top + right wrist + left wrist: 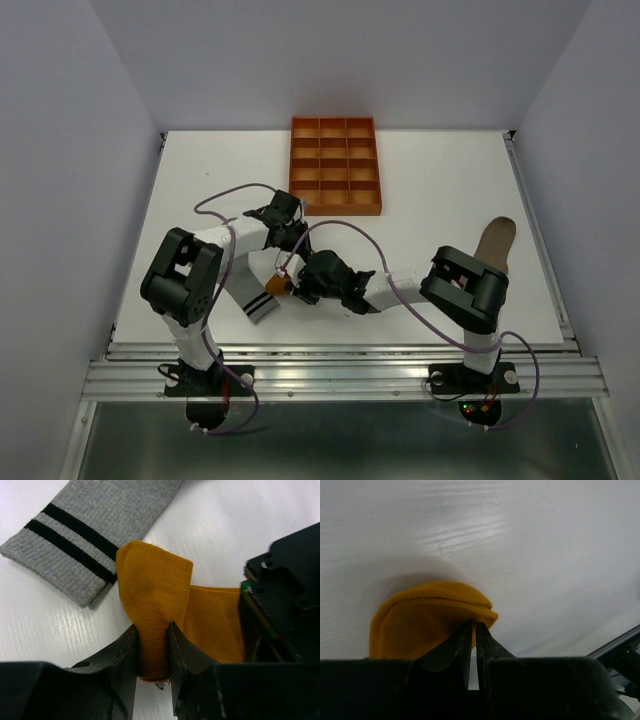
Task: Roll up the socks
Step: Roll the sock at the center of the board.
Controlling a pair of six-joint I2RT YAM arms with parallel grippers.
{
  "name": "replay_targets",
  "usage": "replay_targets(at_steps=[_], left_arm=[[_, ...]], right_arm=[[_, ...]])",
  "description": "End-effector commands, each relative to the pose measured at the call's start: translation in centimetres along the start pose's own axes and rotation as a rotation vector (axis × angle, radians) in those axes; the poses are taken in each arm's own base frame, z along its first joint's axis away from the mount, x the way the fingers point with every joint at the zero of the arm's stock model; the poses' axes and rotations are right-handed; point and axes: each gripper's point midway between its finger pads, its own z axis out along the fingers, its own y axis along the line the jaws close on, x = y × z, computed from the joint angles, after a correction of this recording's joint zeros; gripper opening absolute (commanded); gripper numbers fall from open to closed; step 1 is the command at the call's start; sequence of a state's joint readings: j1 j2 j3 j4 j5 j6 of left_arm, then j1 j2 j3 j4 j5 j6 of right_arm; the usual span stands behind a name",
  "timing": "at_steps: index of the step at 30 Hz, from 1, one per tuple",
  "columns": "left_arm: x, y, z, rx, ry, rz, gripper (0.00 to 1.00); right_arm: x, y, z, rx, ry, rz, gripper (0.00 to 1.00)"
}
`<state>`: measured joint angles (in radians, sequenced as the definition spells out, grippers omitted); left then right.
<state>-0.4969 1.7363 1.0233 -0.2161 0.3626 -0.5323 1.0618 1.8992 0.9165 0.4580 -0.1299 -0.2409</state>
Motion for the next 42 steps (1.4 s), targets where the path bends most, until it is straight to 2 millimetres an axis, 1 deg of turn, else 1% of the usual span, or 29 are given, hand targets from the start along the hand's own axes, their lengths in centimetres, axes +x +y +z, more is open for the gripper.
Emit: replay_targets(at_steps=[1, 2, 3, 5, 6, 9, 10, 11, 12, 17, 20, 21, 22, 24, 25, 26, 27, 28, 29, 31, 32, 36, 37, 39, 41, 42], left_arm=[[0.2, 2.1, 0.6, -0.098, -0.003, -0.004, 0.2], [0.1, 2.8, 0.8, -0.133, -0.005, -0.009, 0.19], [0.1, 3.1, 1.2, -0.152, -0.002, -0.014, 0.19], [0.1, 3.6, 1.7, -0.171, 0.004, -0.024, 0.16], [-0.1, 4.1, 2.0, -0.198, -0.003, -0.029, 0.15], [-0.8, 4.7, 2.3, -0.235, -0.026, -0.047, 0.14], [-0.9, 4.8, 2.4, -0.243, -0.03, -0.051, 0.14], [-1.3, 5.2, 2.3, -0.276, -0.051, -0.064, 0.14], [-1.4, 5.6, 2.3, -0.296, -0.057, -0.069, 0.14], [-2.1, 6.2, 2.0, -0.344, -0.089, -0.089, 0.13], [-2.4, 6.1, 2.1, -0.349, -0.097, -0.092, 0.13], [-2.5, 6.0, 2.1, -0.344, -0.097, -0.092, 0.13], [-2.4, 5.9, 2.1, -0.341, -0.095, -0.091, 0.13], [-2.4, 5.8, 2.2, -0.332, -0.092, -0.089, 0.13], [-2.5, 5.8, 2.2, -0.33, -0.09, -0.089, 0.13], [-2.5, 5.7, 2.2, -0.327, -0.088, -0.087, 0.12], [-2.4, 5.8, 2.3, -0.332, -0.089, -0.085, 0.12], [-2.6, 5.8, 2.2, -0.334, -0.093, -0.088, 0.12], [-2.6, 5.8, 2.2, -0.332, -0.098, -0.093, 0.12], [-3.0, 5.2, 2.2, -0.308, -0.109, -0.09, 0.12], [-3.3, 4.8, 2.2, -0.293, -0.119, -0.089, 0.12], [-4.5, 3.7, 1.7, -0.256, -0.162, -0.08, 0.13], [-4.9, 3.4, 1.5, -0.252, -0.174, -0.078, 0.13], [-5.3, 3.4, 1.4, -0.254, -0.181, -0.074, 0.13], [-5.7, 3.0, 1.4, -0.246, -0.188, -0.063, 0.13], [-5.8, 3.0, 1.4, -0.245, -0.193, -0.065, 0.13]], right_arm=[[4.7, 2.4, -0.9, -0.09, 0.138, 0.053, 0.01], [4.7, 2.4, -1.1, -0.092, 0.138, 0.059, 0.01], [5.1, 2.6, -1.3, -0.094, 0.145, 0.066, 0.01], [4.9, 2.7, -1.7, -0.091, 0.142, 0.091, 0.01], [5.0, 2.9, -1.8, -0.1, 0.14, 0.098, 0.01], [4.9, 3.6, -2.3, -0.122, 0.141, 0.137, 0.01], [5.1, 3.8, -2.5, -0.123, 0.149, 0.174, 0.01], [4.9, 4.0, -2.7, -0.128, 0.144, 0.187, 0.01], [4.9, 4.0, -2.9, -0.124, 0.146, 0.204, 0.01], [5.0, 4.9, -3.6, -0.132, 0.184, 0.332, 0.01], [4.8, 5.5, -3.9, -0.16, 0.199, 0.401, 0.01], [4.6, 5.3, -4.0, -0.171, 0.194, 0.424, 0.01], [4.7, 5.8, -3.9, -0.186, 0.204, 0.459, 0.01], [5.0, 5.0, -4.1, -0.211, 0.216, 0.531, 0.01], [5.0, 4.8, -4.2, -0.224, 0.219, 0.587, 0.01], [5.4, 4.7, -4.3, -0.243, 0.23, 0.626, 0.01], [5.2, 4.7, -4.6, -0.278, 0.228, 0.664, 0.01], [5.5, 3.8, -4.8, -0.276, 0.23, 0.721, 0.01], [5.5, 4.0, -5.1, -0.31, 0.235, 0.756, 0.01], [5.7, 3.3, -5.3, -0.315, 0.236, 0.816, 0.01], [5.8, 3.6, -5.3, -0.334, 0.247, 0.833, 0.01], [5.9, 3.0, -5.3, -0.356, 0.26, 0.933, 0.01], [6.1, 3.4, -5.2, -0.373, 0.274, 0.955, 0.01], [6.2, 2.5, -5.4, -0.362, 0.276, 1.029, 0.01], [6.4, 2.3, -5.7, -0.381, 0.295, 1.108, 0.01], [6.6, 2.5, -5.6, -0.395, 0.31, 1.127, 0.01]])
